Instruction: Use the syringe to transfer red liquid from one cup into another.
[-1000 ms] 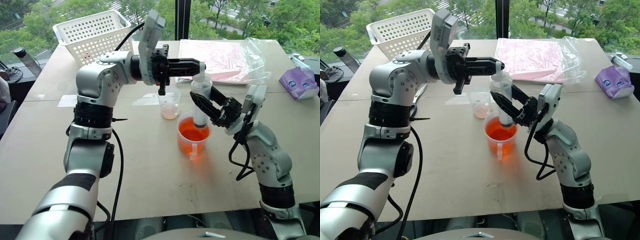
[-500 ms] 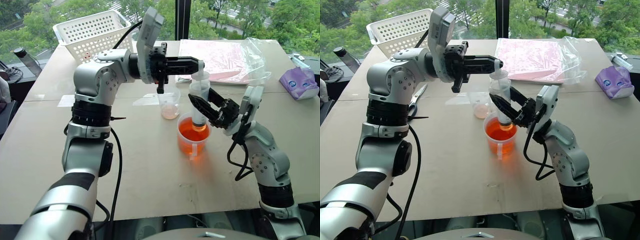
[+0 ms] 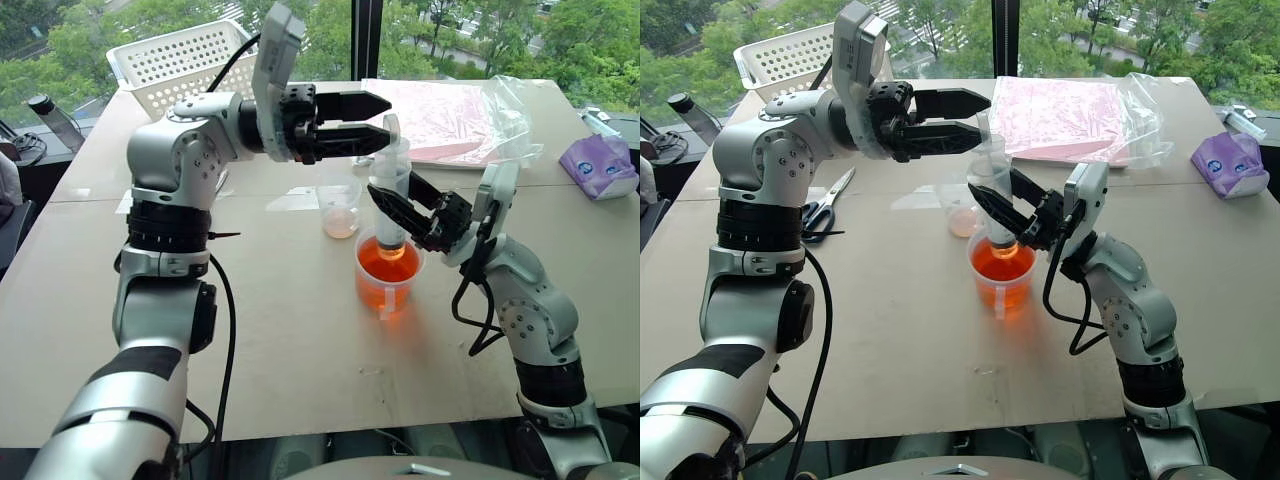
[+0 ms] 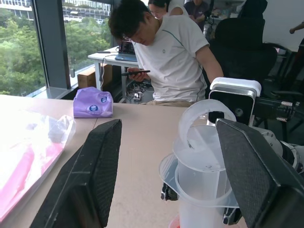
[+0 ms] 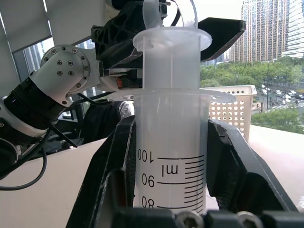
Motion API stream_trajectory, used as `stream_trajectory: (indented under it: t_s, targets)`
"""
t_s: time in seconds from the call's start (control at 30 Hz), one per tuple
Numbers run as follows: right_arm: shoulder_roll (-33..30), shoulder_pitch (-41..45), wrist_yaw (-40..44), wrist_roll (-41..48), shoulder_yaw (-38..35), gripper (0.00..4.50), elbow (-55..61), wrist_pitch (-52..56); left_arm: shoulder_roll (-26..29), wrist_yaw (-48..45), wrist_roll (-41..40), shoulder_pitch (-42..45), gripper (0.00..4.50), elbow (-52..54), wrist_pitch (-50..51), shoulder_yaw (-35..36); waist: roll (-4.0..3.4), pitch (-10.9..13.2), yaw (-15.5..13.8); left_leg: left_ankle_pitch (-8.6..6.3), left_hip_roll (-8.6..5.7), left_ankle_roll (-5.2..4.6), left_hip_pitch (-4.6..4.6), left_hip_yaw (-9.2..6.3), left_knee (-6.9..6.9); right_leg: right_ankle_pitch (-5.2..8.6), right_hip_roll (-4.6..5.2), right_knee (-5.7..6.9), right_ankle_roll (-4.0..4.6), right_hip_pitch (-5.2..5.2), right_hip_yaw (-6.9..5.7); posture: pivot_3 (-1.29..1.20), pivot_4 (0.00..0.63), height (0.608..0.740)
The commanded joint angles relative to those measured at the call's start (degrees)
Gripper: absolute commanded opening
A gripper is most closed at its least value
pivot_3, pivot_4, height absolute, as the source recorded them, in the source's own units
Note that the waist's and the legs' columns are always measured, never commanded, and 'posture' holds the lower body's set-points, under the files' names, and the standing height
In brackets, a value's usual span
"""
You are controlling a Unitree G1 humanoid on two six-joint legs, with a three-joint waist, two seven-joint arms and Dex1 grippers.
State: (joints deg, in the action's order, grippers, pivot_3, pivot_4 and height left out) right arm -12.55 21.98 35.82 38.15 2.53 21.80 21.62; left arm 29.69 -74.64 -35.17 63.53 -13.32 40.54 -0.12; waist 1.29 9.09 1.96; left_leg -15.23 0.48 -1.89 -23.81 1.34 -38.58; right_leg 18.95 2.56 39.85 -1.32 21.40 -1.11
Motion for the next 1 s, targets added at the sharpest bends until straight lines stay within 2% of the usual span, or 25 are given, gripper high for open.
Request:
stream_trajectory:
  t_s: [0.03,0.5,0.83,1.0]
  targets:
    - [-0.54,2.35,-1.6,1.84,-2.41,1.51,2.36,0.93,0.21,-0.17,-1.11,-0.03,3.22,3.11,-0.54,0.91,0.0,0.0,-0.01,0.0,0.0,0.0,0.0,0.0,0.0,0.0,0.0,0.0,0.0,0.0,0.0,0.0,0.15,0.74]
    - [-0.49,6.09,-7.34,10.56,-6.31,1.51,6.48,6.44,2.18,-0.14,-1.69,-0.04,3.22,1.46,-0.15,2.97,0.0,0.0,0.13,0.0,0.0,0.0,0.0,0.0,0.0,0.0,0.0,0.01,0.0,0.0,0.0,0.0,0.15,0.74]
    - [-1.44,6.78,-8.78,12.9,-6.16,1.51,6.23,8.75,5.01,3.79,1.68,2.17,3.22,-8.04,-4.81,6.34,0.0,0.0,0.09,0.0,0.0,0.0,0.0,0.0,-0.01,0.0,0.0,0.01,0.0,0.01,0.0,0.0,0.15,0.74]
    - [-2.83,14.34,-9.22,12.12,-6.42,1.51,1.06,10.67,5.8,5.18,3.18,3.09,3.22,-11.4,-7.34,7.28,0.0,0.0,0.18,0.0,0.0,-0.01,-0.01,0.01,-0.02,0.0,0.0,0.01,0.0,0.01,0.0,0.0,0.15,0.74]
